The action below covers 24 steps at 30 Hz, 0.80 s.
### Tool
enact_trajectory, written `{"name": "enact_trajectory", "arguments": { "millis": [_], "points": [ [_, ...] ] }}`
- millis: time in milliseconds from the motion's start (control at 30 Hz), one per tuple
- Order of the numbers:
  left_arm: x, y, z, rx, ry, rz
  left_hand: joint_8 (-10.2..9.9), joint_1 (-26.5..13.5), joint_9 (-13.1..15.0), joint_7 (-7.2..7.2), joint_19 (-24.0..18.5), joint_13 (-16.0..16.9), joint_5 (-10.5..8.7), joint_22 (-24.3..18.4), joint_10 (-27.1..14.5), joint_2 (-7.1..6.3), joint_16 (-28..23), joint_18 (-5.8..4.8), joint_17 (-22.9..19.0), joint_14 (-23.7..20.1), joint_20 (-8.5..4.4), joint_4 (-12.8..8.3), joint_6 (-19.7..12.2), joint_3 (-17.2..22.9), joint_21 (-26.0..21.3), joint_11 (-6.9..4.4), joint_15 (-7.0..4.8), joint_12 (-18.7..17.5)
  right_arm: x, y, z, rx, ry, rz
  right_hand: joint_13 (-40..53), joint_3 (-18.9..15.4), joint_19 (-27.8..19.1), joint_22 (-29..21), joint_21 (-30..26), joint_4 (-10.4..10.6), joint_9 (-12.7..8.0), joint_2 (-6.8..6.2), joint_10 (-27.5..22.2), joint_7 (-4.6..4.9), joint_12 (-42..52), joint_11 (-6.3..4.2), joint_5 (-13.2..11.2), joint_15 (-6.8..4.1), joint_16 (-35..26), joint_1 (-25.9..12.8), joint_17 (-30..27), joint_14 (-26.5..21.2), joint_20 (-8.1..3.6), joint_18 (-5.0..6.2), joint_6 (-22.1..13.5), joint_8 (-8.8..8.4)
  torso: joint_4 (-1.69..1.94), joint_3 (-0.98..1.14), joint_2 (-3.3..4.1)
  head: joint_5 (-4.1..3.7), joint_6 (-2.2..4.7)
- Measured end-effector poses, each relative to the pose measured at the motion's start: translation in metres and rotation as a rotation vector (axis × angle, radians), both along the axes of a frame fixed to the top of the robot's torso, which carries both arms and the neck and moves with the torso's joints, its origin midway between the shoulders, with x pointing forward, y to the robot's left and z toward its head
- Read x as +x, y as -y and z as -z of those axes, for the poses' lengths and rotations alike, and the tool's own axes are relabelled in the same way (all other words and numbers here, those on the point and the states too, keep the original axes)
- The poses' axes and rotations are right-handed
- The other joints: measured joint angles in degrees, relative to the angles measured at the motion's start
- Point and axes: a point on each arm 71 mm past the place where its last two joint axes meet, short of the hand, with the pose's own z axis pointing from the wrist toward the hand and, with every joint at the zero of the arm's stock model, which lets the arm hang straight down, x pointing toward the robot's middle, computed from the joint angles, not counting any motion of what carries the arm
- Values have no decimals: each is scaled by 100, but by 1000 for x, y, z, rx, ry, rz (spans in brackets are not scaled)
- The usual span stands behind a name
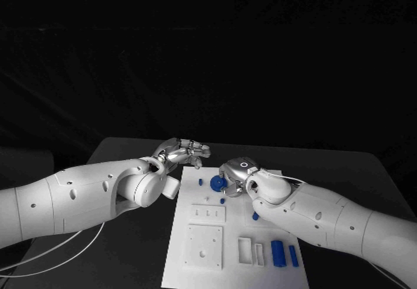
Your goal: Assemble the parts on the task board
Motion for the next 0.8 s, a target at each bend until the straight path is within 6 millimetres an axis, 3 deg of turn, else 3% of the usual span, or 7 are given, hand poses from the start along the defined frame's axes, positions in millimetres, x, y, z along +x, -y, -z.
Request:
{"name": "enact_trajectory", "arguments": {
  "millis": [800],
  "points": [
    [-1, -6, 0, 2, 0, -10, 0, 0, -2, 20, 1, 0, 0, 4, -2, 0, 0, 0, 1, 0, 2, 0, -20, 0, 0, -4, 0, 0, -5, 23, 5, 13, -58, 19, 7, -78, 22, -1, 0, 15, 20, 45, -11, 30, 0, 12, 0, 0, 4, -45, 8, 1, -4, 0, -63, 20, -4, 0, 0, 12, 0]
  ]
}}
